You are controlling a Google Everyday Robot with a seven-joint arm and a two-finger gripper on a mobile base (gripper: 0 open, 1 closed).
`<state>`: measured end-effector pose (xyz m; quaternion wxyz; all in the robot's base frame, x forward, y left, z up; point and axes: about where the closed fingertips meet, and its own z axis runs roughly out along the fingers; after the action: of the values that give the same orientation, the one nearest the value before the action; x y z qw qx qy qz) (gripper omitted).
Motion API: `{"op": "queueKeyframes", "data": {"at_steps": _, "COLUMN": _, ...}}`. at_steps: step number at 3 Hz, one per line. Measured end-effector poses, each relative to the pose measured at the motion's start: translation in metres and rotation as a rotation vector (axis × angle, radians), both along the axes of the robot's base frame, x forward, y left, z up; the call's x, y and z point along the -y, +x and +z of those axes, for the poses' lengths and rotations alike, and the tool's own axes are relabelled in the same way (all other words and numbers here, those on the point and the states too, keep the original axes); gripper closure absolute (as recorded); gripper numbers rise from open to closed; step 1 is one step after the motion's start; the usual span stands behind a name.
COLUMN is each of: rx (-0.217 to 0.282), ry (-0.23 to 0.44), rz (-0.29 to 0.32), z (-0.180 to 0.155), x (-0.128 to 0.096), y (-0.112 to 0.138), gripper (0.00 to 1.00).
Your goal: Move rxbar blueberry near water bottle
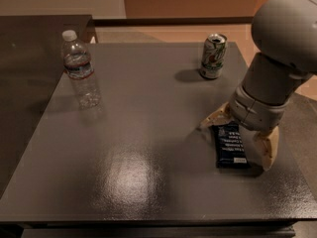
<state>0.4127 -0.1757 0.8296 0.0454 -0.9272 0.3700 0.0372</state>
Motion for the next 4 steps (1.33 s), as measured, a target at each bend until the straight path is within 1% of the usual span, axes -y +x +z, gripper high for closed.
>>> {"op": "queueKeyframes", "data": {"at_steps": 1, "rx": -0.003, "ry": -0.011, "rz": 0.004, "z": -0.001, "x": -0.005, "y": -0.002, "gripper": 0.4}}
{"op": "queueKeyframes", "data": {"at_steps": 3, "rx": 0.01, "ry": -0.024, "rz": 0.004, "z": 0.005, "x": -0.017, "y": -0.002, "gripper": 0.87}}
{"op": "queueKeyframes", "data": {"at_steps": 4, "rx": 0.025, "ry": -0.018, "rz": -0.004, "z": 0.012, "x": -0.026, "y": -0.002, "gripper": 1.0}}
